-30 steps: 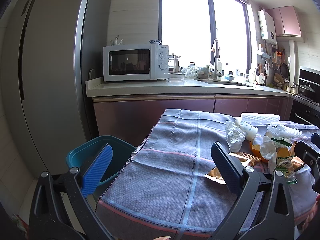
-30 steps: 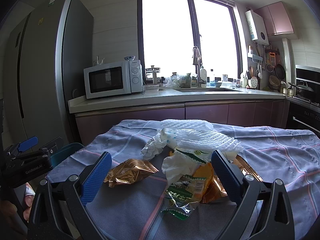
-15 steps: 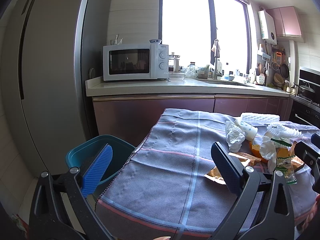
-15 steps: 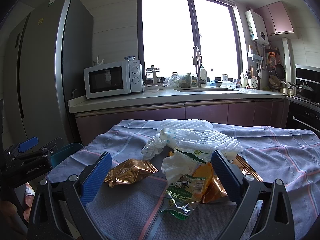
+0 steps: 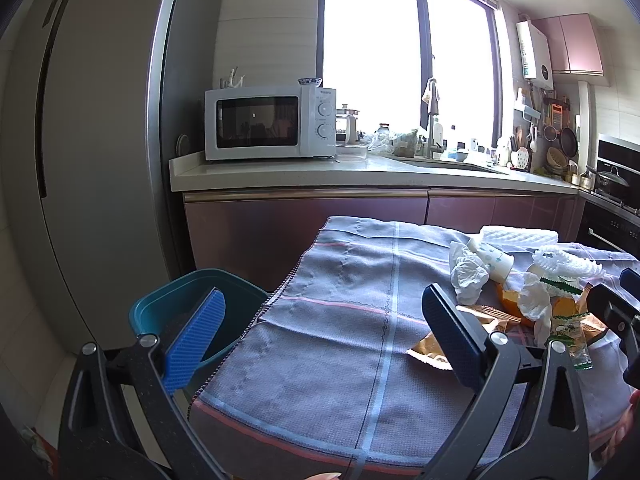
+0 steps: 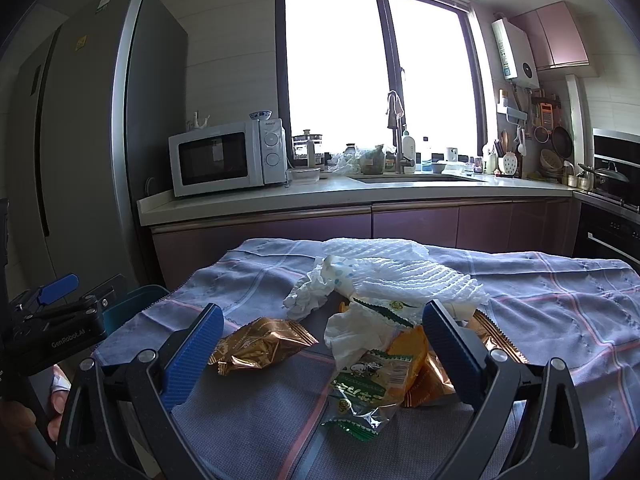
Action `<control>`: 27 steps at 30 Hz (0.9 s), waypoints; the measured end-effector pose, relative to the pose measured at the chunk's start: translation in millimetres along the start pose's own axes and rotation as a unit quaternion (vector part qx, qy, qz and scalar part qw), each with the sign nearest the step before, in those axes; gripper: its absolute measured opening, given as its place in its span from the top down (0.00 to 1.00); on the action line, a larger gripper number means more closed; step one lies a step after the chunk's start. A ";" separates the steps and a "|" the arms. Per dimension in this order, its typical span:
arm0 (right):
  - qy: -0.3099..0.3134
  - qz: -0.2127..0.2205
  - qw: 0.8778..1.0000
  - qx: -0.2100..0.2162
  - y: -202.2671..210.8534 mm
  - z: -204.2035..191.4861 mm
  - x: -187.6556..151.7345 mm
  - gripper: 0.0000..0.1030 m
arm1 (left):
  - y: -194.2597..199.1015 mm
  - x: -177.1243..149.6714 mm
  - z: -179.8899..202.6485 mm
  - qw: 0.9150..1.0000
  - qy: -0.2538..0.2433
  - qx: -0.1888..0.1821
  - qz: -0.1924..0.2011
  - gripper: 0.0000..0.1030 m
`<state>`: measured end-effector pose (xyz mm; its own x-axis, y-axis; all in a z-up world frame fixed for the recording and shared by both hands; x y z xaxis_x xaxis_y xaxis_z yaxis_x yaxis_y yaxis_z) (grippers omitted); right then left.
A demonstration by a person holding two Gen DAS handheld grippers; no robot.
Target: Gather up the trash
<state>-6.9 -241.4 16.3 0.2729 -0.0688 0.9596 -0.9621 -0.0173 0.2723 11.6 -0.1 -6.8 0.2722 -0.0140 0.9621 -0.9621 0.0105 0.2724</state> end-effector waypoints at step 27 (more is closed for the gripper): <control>-0.013 -0.008 1.000 0.006 -4.8 8.1 0.1 0.07 | -7.6 -5.0 20.2 1.000 -0.005 -0.006 -0.009 0.06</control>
<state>-2.2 -249.4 14.5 0.2876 -0.0944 0.9531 -0.9578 -0.0305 0.2860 17.2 -20.3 -13.9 0.2888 -0.0252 0.9571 -0.9570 0.0217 0.2893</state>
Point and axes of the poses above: each gripper's, at about its wrist camera, not at the fingertips, and y roughly against the way its jaws point, z to its right, x to its top, the point moved 4 cm from there along -y, roughly the way its jaws point, and after that the axes turned 3 degrees about z, right-handed, at the moved point
